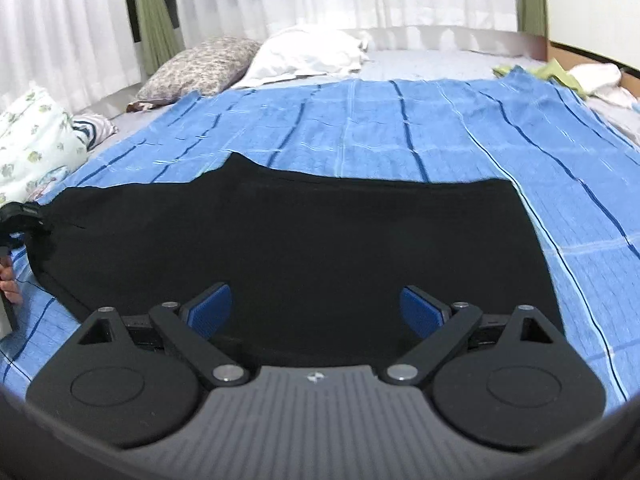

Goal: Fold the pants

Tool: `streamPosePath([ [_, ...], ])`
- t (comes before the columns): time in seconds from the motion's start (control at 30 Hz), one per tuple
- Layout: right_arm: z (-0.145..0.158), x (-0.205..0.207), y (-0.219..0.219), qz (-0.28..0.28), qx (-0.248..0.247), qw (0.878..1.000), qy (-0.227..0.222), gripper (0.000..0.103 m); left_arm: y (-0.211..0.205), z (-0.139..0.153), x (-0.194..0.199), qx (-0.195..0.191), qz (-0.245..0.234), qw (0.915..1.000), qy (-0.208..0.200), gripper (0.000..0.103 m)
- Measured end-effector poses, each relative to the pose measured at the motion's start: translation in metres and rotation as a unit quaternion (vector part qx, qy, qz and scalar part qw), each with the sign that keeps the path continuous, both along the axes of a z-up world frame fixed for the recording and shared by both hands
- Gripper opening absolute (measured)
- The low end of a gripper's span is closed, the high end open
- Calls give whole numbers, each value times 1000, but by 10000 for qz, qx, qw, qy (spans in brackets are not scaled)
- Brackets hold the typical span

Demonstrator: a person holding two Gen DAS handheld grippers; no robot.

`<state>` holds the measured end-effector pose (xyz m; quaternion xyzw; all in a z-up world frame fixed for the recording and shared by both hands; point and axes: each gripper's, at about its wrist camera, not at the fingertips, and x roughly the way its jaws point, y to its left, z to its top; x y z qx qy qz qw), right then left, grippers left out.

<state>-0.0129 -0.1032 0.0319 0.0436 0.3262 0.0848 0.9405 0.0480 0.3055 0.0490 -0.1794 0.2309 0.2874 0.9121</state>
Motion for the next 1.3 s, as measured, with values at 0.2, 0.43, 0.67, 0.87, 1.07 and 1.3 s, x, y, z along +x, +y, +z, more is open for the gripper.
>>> streamPosePath([
  [0.2, 0, -6, -24, -402, 23, 9992, -17, 98, -68, 44, 4, 422, -1035, 9928, -424, 14],
  [0.43, 12, -20, -64, -880, -95, 9958, -224, 98, -222, 84, -1, 144, -4092, 9092, -760, 17],
  [0.67, 4, -36, -101, -1308, 108, 9913, -108, 98, -342, 17, 9, 57, -5282, 8447, 863, 28],
  [0.87, -5, -37, -102, -1190, 346, 9923, -88, 98, -317, 23, -22, -43, -5423, 8383, 558, 53],
  [1.07, -12, -22, -75, -890, 653, 9939, -88, 98, -274, 47, -47, 694, -4611, 8845, 148, 61],
  [1.3, -23, 19, -35, -802, 283, 9964, 42, 98, -242, 17, -34, 1273, -3511, 9253, 661, 59],
])
